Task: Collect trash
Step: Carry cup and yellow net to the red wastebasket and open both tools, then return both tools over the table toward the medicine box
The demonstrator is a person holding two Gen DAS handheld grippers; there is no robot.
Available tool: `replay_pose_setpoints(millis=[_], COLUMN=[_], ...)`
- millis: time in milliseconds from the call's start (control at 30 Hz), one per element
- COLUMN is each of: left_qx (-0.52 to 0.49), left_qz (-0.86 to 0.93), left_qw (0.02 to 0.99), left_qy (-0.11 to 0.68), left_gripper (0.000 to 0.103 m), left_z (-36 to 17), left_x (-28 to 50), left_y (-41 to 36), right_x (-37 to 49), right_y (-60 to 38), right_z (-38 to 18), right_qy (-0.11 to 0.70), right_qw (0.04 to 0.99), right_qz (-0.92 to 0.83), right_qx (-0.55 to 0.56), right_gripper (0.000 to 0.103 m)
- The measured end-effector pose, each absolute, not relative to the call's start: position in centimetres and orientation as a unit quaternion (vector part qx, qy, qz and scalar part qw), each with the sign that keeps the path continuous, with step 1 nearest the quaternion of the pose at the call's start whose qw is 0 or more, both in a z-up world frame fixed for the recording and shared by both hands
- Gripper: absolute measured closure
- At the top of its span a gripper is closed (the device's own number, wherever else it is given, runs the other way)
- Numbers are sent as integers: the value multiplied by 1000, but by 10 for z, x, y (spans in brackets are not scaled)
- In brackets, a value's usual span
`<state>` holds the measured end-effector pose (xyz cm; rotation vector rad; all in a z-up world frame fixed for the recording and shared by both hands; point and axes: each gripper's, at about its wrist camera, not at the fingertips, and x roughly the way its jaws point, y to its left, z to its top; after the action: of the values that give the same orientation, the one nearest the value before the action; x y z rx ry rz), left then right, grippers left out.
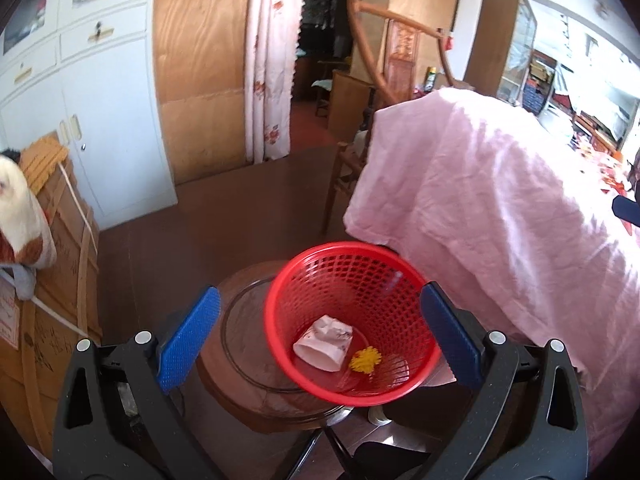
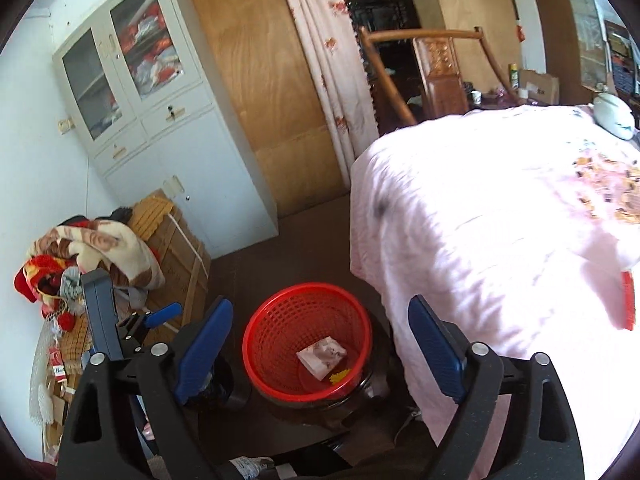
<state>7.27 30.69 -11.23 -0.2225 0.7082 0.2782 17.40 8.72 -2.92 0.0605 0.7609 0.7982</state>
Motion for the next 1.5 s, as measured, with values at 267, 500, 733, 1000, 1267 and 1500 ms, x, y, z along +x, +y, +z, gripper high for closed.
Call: replay_pose_setpoints(millis=[267, 500, 733, 1000, 1267, 1500], left_qx=[-69, -38, 5, 53, 76, 88], left_qz=[99, 32, -30, -78, -118, -149], left_qw=[937, 946, 950, 947, 943, 939], left_qy=[327, 319, 310, 308, 301, 298], left_gripper=[7, 7, 7, 7, 7, 7], left_z=[-87, -73, -61, -57, -44, -29], left_x=[79, 98, 123, 150, 167, 200], left_y=[255, 196, 126, 59, 21, -7], right_x=[158, 153, 175, 225, 227, 229], right_y=[16, -74, -161, -254, -328, -345], right_z=[-11, 10, 20, -15, -31, -42], right_qy=[329, 311, 313, 366, 354, 375], right_qw=[884, 917, 939, 929, 928, 906], right_qz=[330, 249, 138, 50, -37, 10], right_qx=[48, 25, -23, 20, 114, 197], right_gripper=[6, 6, 6, 6, 6, 6])
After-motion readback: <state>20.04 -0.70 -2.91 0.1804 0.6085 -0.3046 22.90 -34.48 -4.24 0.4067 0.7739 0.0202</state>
